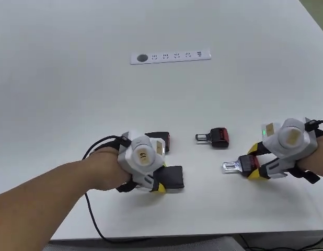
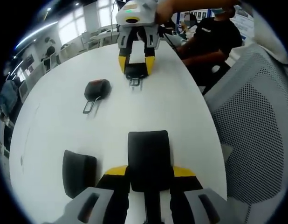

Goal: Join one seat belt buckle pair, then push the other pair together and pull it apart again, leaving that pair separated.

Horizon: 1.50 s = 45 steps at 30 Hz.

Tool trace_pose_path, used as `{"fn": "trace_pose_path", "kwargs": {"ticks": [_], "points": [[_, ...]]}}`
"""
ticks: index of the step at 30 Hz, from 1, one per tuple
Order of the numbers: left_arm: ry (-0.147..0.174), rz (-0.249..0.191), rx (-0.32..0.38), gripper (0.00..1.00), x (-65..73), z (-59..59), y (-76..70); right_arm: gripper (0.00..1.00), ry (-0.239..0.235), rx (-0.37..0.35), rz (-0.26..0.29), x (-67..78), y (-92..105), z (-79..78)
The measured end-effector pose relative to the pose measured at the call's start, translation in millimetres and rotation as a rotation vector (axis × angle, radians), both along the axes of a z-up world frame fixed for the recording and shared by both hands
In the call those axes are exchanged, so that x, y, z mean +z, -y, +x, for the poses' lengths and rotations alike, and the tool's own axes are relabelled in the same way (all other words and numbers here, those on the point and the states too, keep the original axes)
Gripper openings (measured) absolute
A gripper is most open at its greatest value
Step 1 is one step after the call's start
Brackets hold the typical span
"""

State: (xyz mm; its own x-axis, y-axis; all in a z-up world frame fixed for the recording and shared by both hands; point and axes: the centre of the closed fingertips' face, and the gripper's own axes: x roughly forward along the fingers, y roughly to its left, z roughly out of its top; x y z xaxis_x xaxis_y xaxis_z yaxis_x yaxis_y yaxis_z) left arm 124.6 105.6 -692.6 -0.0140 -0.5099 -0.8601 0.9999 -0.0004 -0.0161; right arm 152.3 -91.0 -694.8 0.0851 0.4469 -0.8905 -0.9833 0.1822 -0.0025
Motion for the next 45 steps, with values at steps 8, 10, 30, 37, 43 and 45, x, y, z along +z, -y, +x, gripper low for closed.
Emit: {"fn": "trace_pose_path", "kwargs": {"ticks": [8, 10, 30, 37, 43, 45], "points": [[-0.005, 0.013, 0.006, 0.34, 0.9, 0.0, 0.8, 0.34, -0.001, 0.000, -0.013, -1.4, 0.6, 2.8], [-0.008, 0.019, 0.011, 0.34, 0.7, 0.4, 0.3, 0.34, -0.001, -0.002, -0.013, -1.5, 0.7, 2.8], [0.001, 0.027, 0.013, 0.34, -1.3, 0.4, 0.3, 0.35, 0.008, -0.025, 0.005, -0.3, -24.0, -10.0], [0.000, 0.021, 0.020, 0.34, -1.7, -0.2, 0.9, 0.35, 0.010, -0.037, 0.036, 0.2, -46.9, -13.0], [-0.002, 0.018, 0.029, 0.34, -2.4, -0.4, 0.5, 0.35, 0.006, -0.014, 0.070, 0.7, -71.4, -17.9], [-0.002, 0.018, 0.028, 0.34, -2.5, -0.4, 0.6, 0.35, 0.003, -0.011, 0.081, 0.1, -78.2, -18.4]]}}
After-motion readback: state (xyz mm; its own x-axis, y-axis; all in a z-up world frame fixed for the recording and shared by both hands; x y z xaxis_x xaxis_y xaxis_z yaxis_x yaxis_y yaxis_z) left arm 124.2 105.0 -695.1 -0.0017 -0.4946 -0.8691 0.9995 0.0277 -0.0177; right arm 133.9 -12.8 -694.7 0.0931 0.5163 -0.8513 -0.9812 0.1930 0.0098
